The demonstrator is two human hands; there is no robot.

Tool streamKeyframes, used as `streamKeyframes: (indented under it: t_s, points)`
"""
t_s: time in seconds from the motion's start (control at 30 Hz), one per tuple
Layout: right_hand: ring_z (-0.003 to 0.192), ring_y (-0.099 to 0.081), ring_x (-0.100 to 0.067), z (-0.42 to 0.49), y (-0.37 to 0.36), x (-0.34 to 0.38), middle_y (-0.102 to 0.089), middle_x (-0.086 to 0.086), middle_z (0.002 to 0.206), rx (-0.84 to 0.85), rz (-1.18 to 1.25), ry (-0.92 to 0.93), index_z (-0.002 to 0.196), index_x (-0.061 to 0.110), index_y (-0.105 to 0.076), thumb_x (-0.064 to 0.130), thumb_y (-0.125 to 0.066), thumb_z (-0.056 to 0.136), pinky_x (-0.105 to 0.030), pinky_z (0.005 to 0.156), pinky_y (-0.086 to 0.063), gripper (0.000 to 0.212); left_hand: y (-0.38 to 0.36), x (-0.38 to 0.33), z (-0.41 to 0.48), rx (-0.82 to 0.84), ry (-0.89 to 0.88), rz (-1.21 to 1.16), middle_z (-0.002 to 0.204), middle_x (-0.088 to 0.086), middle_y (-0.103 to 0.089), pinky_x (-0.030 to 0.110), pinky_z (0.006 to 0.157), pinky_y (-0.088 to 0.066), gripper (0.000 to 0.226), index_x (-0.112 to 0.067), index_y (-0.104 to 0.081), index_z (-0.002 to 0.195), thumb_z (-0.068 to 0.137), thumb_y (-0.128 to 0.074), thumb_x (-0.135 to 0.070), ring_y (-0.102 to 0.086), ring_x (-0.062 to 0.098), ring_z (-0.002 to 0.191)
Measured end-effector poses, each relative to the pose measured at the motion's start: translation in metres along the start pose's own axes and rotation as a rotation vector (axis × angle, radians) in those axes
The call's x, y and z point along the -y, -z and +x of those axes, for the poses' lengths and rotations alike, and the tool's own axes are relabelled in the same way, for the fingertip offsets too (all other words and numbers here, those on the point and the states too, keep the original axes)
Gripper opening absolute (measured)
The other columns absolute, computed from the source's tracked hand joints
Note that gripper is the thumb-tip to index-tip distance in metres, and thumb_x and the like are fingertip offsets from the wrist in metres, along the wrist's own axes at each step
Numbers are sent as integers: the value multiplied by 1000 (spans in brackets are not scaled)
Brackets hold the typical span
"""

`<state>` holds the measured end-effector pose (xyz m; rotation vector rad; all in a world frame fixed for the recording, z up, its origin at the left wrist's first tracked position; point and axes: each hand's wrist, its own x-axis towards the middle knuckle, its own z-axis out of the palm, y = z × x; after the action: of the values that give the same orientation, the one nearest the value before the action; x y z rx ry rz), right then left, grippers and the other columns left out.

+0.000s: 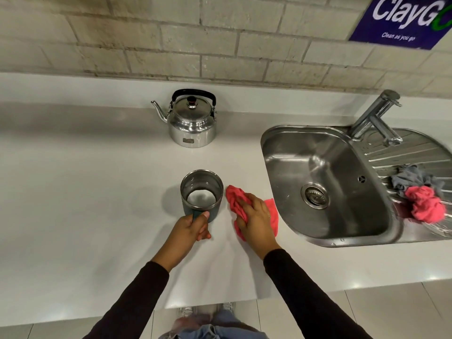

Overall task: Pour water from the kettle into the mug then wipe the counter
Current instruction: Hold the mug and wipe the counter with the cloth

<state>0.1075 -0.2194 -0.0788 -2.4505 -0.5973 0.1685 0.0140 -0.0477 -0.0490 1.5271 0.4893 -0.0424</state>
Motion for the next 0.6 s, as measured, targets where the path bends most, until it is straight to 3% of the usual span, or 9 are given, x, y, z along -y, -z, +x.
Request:
streamKeyframes:
  t_s: [0.17, 0.23, 0.3, 0.37, 0.43, 0.5, 0.53, 0.6]
  points:
    - [127, -40, -33, 0, -2, 0, -47, -13, 141, 2, -15, -15, 137, 16, -49, 13, -62, 82, -39, 111, -29, 56, 2, -7, -3, 45, 48, -60, 46, -2, -56, 17, 66, -56, 44, -14, -46, 55, 96, -45, -28, -66, 8, 61]
    - [126, -40, -31, 0, -1, -1, -48, -11, 140, 7, -16, -23, 137, 17, -50, 14, -61, 83, -38, 110, -28, 55, 3, -11, -9, 65, 64, -90, 59, 0, -68, 26, 73, -59, 44, -12, -60, 61, 96, -44, -32, -68, 7, 68]
    - [124, -42, -29, -2, -1, -1, -51, -10, 137, 9, -38, -10, 134, 16, -53, 14, -60, 83, -31, 110, -23, 51, 7, -13, -13, 24, 53, -81, 74, -2, -75, 30, 68, -61, 46, -16, -71, 72, 96, -40, -39, -68, 4, 72]
    - [117, -49, -26, -4, 2, -2, -58, -7, 126, 0, -73, 19, 124, 16, -61, 14, -59, 85, -25, 110, -16, 40, 16, -13, -16, -110, 45, -83, 74, -4, -77, 26, 58, -59, 45, -18, -73, 79, 97, -38, -40, -69, 5, 70]
    - [94, -62, -17, -7, 10, 3, -69, 0, 95, -24, 32, -49, 94, 26, -70, 22, -55, 90, -31, 109, -30, 16, 29, -10, -16, -268, 24, -74, 61, -4, -73, 20, 50, -55, 42, -15, -70, 71, 97, -42, -32, -66, 4, 55]
    - [64, -63, -10, -4, 21, 11, -67, 6, 62, -31, 375, -174, 70, 30, -65, 32, -52, 93, -22, 82, -52, 26, 42, -8, -13, -370, -28, -6, 53, -5, -67, 16, 43, -47, 41, -13, -67, 65, 97, -44, -25, -56, 3, 45]
    - [60, -61, -10, 0, 27, 13, -65, 6, 58, -67, 510, -202, 71, 29, -67, 26, -50, 93, -13, 69, -52, 28, 48, -9, -10, -406, -52, 21, 51, -4, -64, 15, 41, -43, 41, -13, -65, 63, 96, -44, -23, -51, 3, 42]
    - [56, -58, -6, 16, 41, 17, -64, 7, 57, -151, 628, -209, 79, 15, -68, 4, -46, 92, -5, 56, -47, 28, 58, -13, -1, -460, -90, 33, 48, -4, -58, 13, 40, -38, 42, -12, -63, 59, 96, -43, -20, -45, 4, 39]
